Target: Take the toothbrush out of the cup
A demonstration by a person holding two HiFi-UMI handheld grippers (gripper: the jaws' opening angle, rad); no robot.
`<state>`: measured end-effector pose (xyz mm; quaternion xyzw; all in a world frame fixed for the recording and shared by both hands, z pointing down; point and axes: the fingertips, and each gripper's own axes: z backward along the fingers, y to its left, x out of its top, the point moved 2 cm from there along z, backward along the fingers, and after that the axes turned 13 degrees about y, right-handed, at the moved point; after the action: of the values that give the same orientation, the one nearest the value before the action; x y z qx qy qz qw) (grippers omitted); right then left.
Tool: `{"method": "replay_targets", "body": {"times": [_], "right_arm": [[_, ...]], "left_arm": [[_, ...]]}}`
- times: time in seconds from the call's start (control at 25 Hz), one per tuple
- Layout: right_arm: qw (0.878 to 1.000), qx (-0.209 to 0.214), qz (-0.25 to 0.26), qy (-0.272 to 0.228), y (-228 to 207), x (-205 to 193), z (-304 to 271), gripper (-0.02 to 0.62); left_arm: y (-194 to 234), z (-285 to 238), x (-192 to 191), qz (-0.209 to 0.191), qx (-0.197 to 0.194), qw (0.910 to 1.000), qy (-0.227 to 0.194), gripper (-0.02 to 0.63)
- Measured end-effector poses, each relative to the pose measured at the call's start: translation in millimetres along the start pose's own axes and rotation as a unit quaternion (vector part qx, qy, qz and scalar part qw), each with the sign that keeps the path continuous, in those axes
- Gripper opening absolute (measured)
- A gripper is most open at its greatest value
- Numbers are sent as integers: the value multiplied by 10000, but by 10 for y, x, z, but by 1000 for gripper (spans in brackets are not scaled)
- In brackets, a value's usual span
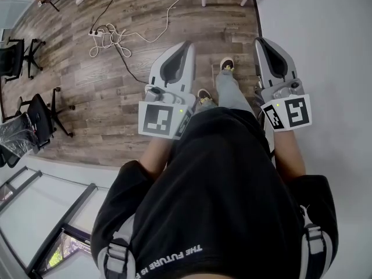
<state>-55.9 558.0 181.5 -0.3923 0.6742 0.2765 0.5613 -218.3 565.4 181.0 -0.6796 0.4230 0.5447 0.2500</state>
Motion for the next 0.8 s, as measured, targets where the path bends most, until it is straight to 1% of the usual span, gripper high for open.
{"method": "replay_targets", "body": {"times": [0.16, 0.32, 0.44, 0.52, 0.64, 0.8], "right_arm": [[10000, 0, -83, 40, -199, -21, -134, 17], [9998, -4, -184, 36, -430, -27, -264, 17], [9999, 3, -141, 40, -603, -28, -349, 17], [9996, 175, -199, -21, -701, -4, -406, 17], [9971, 556, -469, -202, -871, 61, -507, 17], [9937, 911, -631, -161, -1086, 115, -742, 17]], "left_arm": [[16, -168, 27, 7, 44, 9999, 99, 20], [37, -397, 102, -77, 72, 9998, 156, 20], [42, -581, 172, -76, 82, 9998, 136, 20], [33, -709, 228, -111, 93, 9998, 108, 20], [38, -951, 316, -158, 115, 9997, 139, 20], [111, -1230, 434, -142, 145, 9995, 233, 20]]}}
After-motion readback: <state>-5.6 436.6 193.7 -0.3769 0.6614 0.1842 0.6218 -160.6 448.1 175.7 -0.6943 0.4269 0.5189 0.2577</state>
